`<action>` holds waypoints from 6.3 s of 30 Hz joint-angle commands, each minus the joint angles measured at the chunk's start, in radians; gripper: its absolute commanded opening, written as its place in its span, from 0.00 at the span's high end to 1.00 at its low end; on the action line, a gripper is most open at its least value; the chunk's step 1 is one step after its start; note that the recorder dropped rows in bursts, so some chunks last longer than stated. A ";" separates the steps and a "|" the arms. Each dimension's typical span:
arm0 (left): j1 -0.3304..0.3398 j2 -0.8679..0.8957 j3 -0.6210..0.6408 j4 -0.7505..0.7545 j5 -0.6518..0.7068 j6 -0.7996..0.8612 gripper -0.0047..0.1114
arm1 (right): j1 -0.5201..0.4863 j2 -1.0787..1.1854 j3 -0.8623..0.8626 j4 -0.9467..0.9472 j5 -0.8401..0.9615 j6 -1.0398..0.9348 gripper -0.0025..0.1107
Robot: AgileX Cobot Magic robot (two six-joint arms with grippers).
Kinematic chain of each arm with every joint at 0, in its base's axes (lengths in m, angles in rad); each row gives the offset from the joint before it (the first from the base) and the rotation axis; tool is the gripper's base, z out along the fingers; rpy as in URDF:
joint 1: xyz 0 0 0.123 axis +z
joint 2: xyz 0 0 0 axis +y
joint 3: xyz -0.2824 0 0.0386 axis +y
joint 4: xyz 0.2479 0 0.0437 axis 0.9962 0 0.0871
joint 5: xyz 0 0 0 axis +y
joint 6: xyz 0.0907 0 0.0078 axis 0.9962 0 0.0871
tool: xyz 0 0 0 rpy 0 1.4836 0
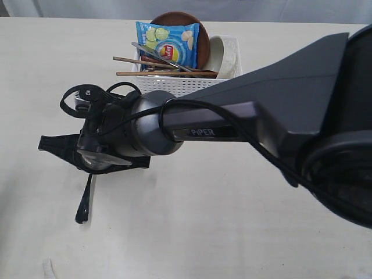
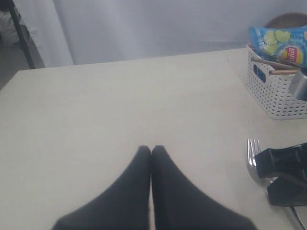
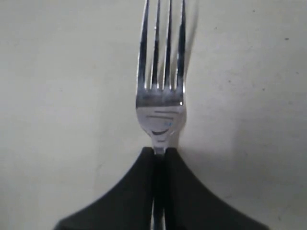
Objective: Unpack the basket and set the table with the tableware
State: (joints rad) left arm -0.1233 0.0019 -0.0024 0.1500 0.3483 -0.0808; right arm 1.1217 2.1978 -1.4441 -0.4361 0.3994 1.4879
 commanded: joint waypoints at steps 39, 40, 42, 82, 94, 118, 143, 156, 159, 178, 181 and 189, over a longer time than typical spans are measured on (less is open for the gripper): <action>-0.005 -0.002 0.002 -0.002 -0.001 -0.002 0.96 | -0.015 -0.130 0.004 -0.083 0.090 -0.071 0.66; -0.005 -0.002 0.002 -0.002 -0.001 -0.002 0.96 | -0.015 -0.157 0.004 -0.099 0.079 -0.073 0.66; -0.005 -0.002 0.002 -0.002 -0.001 -0.002 0.96 | -0.015 -0.231 0.004 -0.131 0.042 -0.081 0.66; -0.005 -0.002 0.002 0.000 -0.001 -0.002 0.96 | -0.539 -0.184 -0.181 0.469 0.125 -1.694 0.66; -0.005 -0.002 0.002 0.002 -0.001 -0.002 0.96 | -0.539 0.008 -0.364 0.569 0.222 -1.790 0.64; -0.005 -0.002 0.002 0.002 -0.001 -0.002 0.96 | -0.541 0.133 -0.364 0.569 0.204 -1.788 0.77; -0.005 -0.002 0.002 0.002 -0.001 -0.002 0.96 | -0.541 -0.015 -0.369 0.569 0.262 -1.788 0.98; -0.005 -0.002 0.002 0.002 -0.001 -0.002 0.96 | -0.541 -0.162 -0.369 0.619 0.301 -1.788 0.98; -0.005 -0.002 0.002 0.002 -0.001 -0.002 0.96 | -0.541 -0.214 -0.369 0.622 0.305 -1.788 0.98; -0.005 -0.002 0.002 0.002 -0.001 -0.002 0.96 | -0.593 -0.273 -0.369 0.566 0.369 -1.768 0.98; -0.005 -0.002 0.002 0.002 -0.001 -0.002 0.96 | -0.593 -0.273 -0.369 0.566 0.363 -1.768 0.98; -0.005 -0.002 0.002 0.002 -0.001 -0.002 0.96 | -0.593 -0.273 -0.369 0.566 0.363 -1.768 0.98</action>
State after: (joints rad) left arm -0.1233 0.0019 -0.0024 0.1500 0.3483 -0.0808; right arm 0.5334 1.9337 -1.8118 0.1369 0.7680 -0.2840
